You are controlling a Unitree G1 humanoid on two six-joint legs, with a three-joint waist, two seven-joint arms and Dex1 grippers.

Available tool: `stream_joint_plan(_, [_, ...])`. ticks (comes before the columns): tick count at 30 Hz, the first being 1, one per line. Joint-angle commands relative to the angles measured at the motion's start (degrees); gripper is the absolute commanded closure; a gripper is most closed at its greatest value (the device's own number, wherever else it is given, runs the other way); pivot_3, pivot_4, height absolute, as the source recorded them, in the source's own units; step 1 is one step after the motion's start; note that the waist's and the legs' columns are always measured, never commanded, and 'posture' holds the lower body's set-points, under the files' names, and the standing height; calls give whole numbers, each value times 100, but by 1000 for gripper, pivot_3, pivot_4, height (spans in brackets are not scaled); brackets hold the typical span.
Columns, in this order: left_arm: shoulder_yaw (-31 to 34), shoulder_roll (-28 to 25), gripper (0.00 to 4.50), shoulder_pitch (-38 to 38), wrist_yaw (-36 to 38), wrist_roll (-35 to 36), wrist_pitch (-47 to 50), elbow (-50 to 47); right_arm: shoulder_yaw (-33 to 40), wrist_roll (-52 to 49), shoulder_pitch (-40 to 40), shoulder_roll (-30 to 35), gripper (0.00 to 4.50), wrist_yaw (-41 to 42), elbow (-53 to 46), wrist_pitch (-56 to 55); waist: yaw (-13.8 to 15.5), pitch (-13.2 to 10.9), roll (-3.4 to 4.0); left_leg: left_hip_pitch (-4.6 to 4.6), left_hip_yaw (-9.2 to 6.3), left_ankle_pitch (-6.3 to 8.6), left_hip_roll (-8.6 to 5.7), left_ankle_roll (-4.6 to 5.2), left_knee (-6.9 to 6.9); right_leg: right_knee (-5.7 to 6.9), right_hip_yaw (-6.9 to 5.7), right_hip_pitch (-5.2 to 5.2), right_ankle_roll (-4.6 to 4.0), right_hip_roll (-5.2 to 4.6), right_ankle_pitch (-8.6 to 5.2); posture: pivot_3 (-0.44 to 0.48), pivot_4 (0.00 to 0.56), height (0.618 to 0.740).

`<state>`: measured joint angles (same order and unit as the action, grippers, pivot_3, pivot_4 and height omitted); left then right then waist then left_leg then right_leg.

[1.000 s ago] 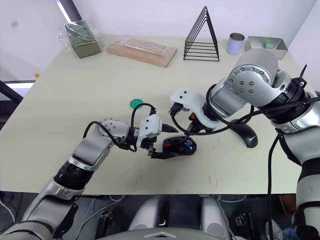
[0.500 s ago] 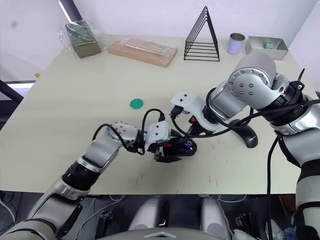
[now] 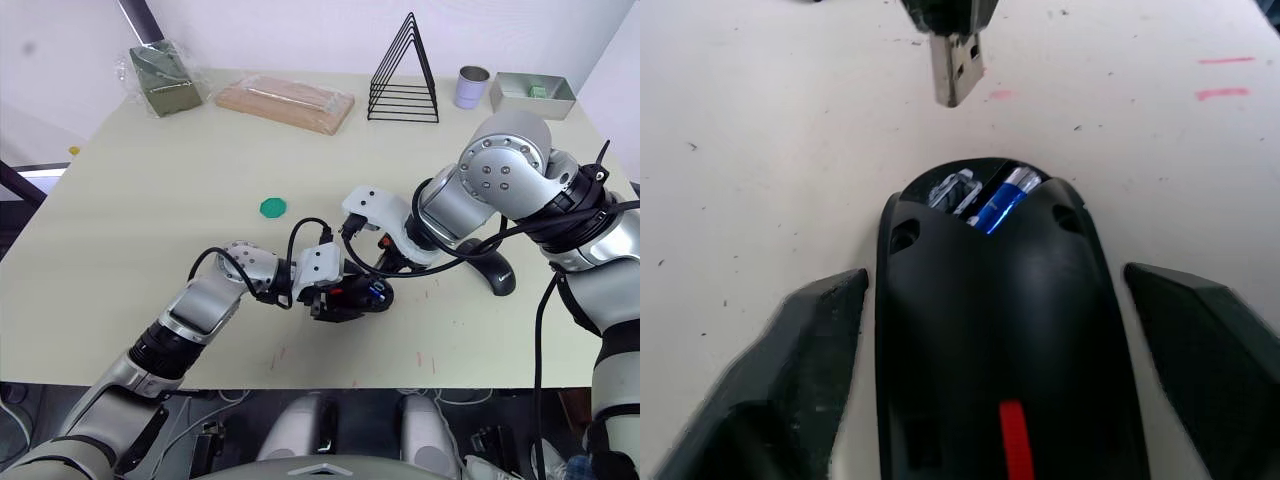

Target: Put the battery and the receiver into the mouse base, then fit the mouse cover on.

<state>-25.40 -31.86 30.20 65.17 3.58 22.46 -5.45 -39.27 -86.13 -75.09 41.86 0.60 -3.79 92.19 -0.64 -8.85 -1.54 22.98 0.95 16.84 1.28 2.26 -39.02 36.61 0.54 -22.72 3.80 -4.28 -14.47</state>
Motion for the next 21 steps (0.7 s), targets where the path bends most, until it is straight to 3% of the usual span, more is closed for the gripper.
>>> stream_joint_plan(1, [-14, 35, 1358, 49, 0, -30, -119, -86, 294, -158, 20, 49, 4500, -95, -37, 31, 0, 0, 0, 0, 0, 0, 0, 0, 0, 0, 0, 0, 0, -1, 0, 0, 150, 740])
stream_joint_plan(21, [4, 76, 1358, 16, -22, 15, 4, -167, 552, 94, 684, -241, 4500, -501, 234, 31, 0, 0, 0, 0, 0, 0, -2, 1, 0, 1, -2, 0, 0, -6, 0, 0, 150, 740])
